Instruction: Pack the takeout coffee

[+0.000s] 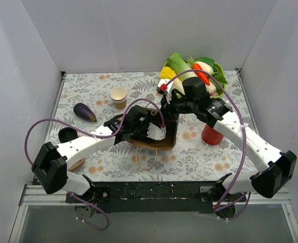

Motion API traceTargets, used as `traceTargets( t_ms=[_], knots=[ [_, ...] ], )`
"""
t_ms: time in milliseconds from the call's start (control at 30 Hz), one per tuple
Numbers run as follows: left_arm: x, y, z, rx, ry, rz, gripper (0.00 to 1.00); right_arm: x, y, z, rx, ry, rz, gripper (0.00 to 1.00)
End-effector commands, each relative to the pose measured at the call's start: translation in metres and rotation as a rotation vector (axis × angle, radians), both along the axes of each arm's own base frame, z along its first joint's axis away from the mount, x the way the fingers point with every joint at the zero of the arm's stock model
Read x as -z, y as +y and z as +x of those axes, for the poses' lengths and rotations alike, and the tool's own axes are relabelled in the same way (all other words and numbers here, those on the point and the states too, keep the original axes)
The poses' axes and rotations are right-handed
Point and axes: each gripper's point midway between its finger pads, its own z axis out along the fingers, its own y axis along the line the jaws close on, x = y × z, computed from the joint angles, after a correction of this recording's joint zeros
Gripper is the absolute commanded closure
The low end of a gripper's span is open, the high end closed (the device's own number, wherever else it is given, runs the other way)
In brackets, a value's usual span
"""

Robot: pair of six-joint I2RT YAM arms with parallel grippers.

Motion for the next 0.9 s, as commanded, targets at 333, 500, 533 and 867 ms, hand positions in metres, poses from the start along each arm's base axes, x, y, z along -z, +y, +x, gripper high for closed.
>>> traceTargets(
  t_ms=[333, 500, 533, 867],
  knots=[
    [-0.002, -0.009, 0.032, -0.062, -0.063, -0.080, 1.00, -0.012, 0.001, -0.006, -0.038, 0.161, 0.075, 0.99],
    [0.003, -0.013, 0.041, -0.066, -0.069, -0.089, 1.00, -0.010, -0.002, 0.002, -0.016, 0.179, 0.075, 0.99],
    [0.003, -0.012, 0.044, -0.070, -0.070, -0.092, 1.00, -0.010, -0.003, 0.003, -0.011, 0.183, 0.076, 0.99],
    [-0.012, -0.014, 0.056, -0.087, -0.072, -0.116, 1.00, -0.015, -0.010, 0.014, 0.022, 0.197, 0.085, 0.99]
  ],
)
